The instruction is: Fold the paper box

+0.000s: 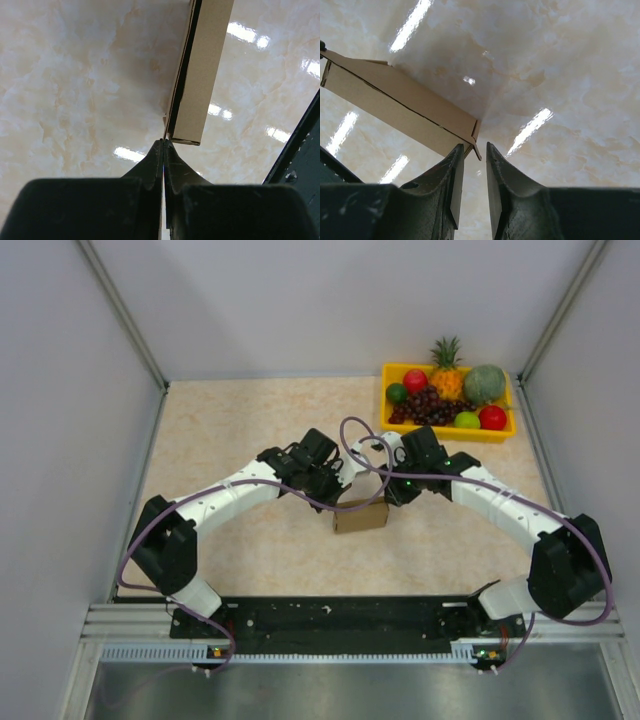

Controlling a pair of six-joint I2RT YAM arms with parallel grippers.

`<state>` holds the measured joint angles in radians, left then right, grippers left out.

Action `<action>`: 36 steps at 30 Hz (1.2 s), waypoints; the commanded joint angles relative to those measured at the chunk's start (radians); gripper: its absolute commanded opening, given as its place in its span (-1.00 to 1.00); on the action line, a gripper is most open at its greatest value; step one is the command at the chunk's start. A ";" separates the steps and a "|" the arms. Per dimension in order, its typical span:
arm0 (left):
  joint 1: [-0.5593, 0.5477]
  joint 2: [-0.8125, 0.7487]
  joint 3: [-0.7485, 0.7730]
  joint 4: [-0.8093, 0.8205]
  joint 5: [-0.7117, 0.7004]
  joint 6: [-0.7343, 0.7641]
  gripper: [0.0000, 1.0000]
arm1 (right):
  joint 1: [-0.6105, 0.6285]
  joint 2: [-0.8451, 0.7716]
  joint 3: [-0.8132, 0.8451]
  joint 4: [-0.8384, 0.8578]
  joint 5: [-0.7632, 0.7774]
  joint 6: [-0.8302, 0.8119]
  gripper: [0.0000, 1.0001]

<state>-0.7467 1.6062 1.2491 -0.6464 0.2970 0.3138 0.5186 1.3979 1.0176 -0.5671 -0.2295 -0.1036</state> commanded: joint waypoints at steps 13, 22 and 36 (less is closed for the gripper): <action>-0.003 -0.020 0.004 0.027 0.008 0.010 -1.00 | -0.008 -0.048 -0.011 0.039 -0.007 0.008 -0.62; -0.005 -0.015 0.006 0.030 0.013 0.008 -1.00 | -0.009 -0.019 0.013 0.045 -0.027 0.007 -0.77; -0.002 0.012 0.042 -0.010 0.043 -0.112 -0.61 | 0.020 -0.045 0.016 0.029 0.019 0.162 -1.00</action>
<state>-0.7471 1.6081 1.2495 -0.6537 0.2977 0.2874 0.5190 1.3888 0.9955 -0.5636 -0.2344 -0.0307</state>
